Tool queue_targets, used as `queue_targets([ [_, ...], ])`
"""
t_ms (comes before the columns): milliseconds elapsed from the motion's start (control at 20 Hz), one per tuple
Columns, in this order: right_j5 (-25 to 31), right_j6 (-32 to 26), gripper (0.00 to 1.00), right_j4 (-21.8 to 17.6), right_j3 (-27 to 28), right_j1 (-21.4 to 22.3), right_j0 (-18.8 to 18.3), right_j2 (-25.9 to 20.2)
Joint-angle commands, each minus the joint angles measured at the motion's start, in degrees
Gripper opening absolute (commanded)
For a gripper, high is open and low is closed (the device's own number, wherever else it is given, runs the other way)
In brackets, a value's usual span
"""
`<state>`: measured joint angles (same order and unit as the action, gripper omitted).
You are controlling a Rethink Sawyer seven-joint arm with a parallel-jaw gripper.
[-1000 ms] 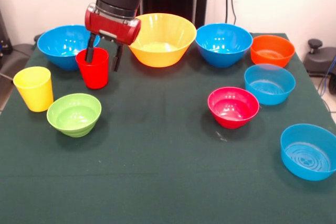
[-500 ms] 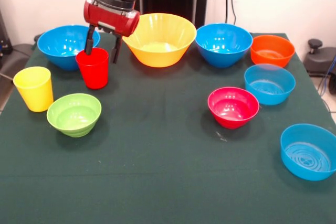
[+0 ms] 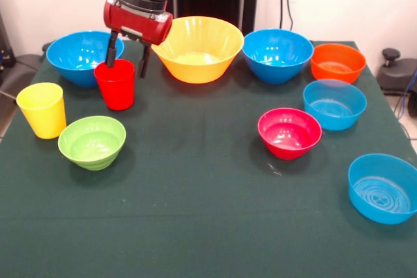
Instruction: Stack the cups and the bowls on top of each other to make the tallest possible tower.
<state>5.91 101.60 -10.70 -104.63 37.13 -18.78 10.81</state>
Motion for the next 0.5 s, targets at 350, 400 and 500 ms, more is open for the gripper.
queue_targets([
  [350, 1.2, 6.9, 1.00, 0.3, -0.7, -2.7, 0.0, -5.6],
  [400, 1.2, 7.0, 1.00, 0.3, -0.7, -2.8, 0.0, -5.5],
  [500, 1.3, 7.1, 1.00, 0.3, -0.6, -2.8, 0.3, -5.2],
])
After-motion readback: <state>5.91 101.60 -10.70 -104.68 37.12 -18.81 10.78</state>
